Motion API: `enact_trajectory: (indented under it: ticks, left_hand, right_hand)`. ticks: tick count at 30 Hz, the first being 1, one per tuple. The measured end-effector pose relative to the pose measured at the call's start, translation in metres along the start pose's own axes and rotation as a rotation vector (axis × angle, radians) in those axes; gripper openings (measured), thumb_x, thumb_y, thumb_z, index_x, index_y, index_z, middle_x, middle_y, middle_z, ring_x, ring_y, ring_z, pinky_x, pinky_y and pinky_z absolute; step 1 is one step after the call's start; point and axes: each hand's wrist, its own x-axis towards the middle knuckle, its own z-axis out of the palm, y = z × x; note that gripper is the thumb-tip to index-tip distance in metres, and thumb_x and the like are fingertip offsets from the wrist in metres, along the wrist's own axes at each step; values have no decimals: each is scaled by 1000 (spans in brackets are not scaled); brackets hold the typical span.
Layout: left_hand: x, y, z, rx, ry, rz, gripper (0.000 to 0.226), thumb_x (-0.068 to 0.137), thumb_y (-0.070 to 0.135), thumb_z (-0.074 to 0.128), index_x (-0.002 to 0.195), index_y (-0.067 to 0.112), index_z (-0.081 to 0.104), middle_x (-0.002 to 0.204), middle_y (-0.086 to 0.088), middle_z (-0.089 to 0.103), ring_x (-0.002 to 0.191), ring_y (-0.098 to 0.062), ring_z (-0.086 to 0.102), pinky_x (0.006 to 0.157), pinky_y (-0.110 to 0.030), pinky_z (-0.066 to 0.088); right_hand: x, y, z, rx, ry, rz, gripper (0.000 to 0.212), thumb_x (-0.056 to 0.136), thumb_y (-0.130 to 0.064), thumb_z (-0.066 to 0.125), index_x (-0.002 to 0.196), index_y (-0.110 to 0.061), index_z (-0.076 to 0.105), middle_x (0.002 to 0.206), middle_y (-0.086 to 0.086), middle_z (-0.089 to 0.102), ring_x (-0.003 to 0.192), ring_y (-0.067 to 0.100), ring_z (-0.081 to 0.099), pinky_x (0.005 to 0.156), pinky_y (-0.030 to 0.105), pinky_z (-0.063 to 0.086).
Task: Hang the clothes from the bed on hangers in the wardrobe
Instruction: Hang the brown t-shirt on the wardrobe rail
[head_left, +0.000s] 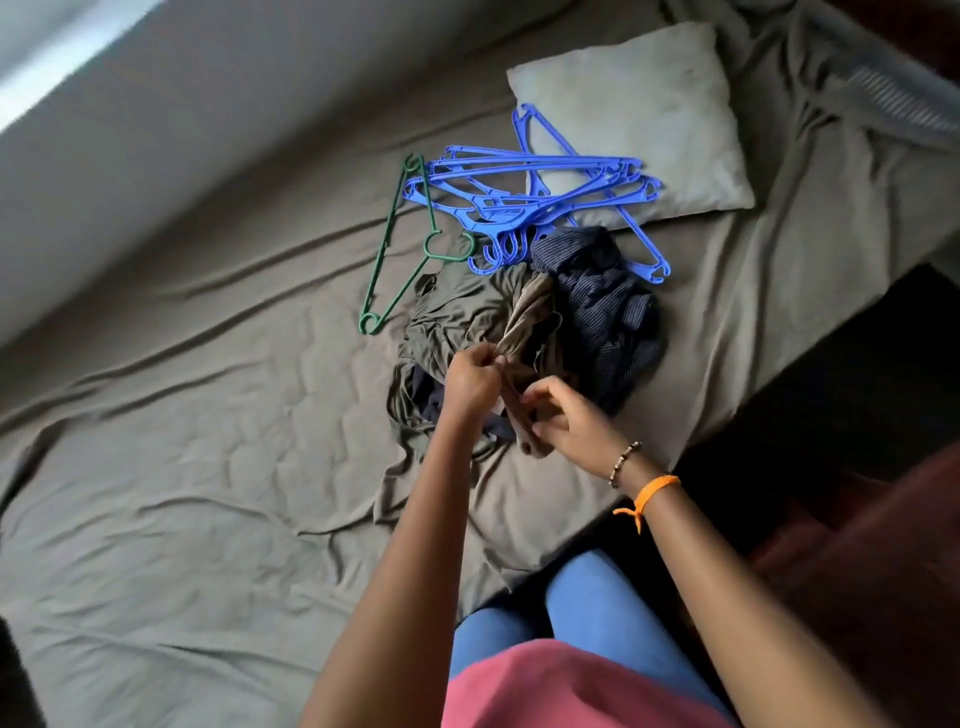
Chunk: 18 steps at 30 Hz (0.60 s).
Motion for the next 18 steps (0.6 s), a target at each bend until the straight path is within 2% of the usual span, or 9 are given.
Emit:
enact_trajectory:
  ticks: [3,4,7,9,11,13,15,16,18]
  left_hand:
    - [-22,39,-15,32,-50,229,35,91,-3,46,64,19,45,59,5,42,55,-6,35,51,-15,31]
    - [-33,53,-21,40,-64,289,33,91,0,48,65,20,47,60,6,45,55,-4,37,51,-12,31]
    - [-71,94,-49,1,-135,437,15,87,6,60,77,16,58,65,6,54,53,2,44,54,-10,36]
    - [-96,117,-73,-66,-219,555,15,81,1,65,88,13,61,71,6,56,58,4,48,60,-10,39]
    - [-115,133,-101,-81,-258,703,25,68,-2,60,91,9,61,75,4,55,67,1,49,64,-14,40]
    - [-124,142,-127,-32,-213,803,32,61,0,52,91,7,61,76,3,52,70,-1,47,63,-19,38]
    - [-121,147,-147,13,-79,809,26,65,-5,53,86,9,62,69,7,50,61,3,43,59,-20,37]
    - [-119,148,-155,-5,2,787,29,67,-10,52,82,12,63,64,10,51,58,5,43,57,-19,38]
    - [-115,153,-169,-119,149,743,42,61,-14,44,72,21,65,57,16,58,58,2,51,56,-17,43]
  right_hand:
    - [2,-23,-14,-81,476,-89,26,89,3,49,112,-10,50,105,8,61,74,25,62,67,37,55]
    - [4,-37,-20,-172,564,-148,30,86,0,55,115,-9,51,105,4,60,77,26,62,72,37,53]
    - [5,-83,-29,-461,526,-319,43,76,-6,65,118,-7,55,115,11,57,101,32,57,89,41,46]
    - [3,-108,-26,-668,559,-441,29,76,-12,58,102,-1,63,100,21,61,95,42,57,83,51,48]
    - [2,-122,-28,-766,650,-458,31,77,-23,50,83,3,65,82,25,62,81,44,59,71,46,51]
    - [-6,-136,-35,-655,689,-239,40,78,-29,49,85,6,67,90,28,64,89,43,59,69,38,39]
    - [-11,-142,-52,-459,774,-169,41,71,-24,44,85,7,68,92,28,66,90,40,61,64,31,28]
    - [-16,-148,-59,-364,823,-181,38,70,-18,43,84,6,68,91,27,67,90,38,62,64,29,28]
    - [-26,-170,-73,-208,895,-256,42,64,-10,37,89,3,68,95,24,68,94,37,63,71,33,42]
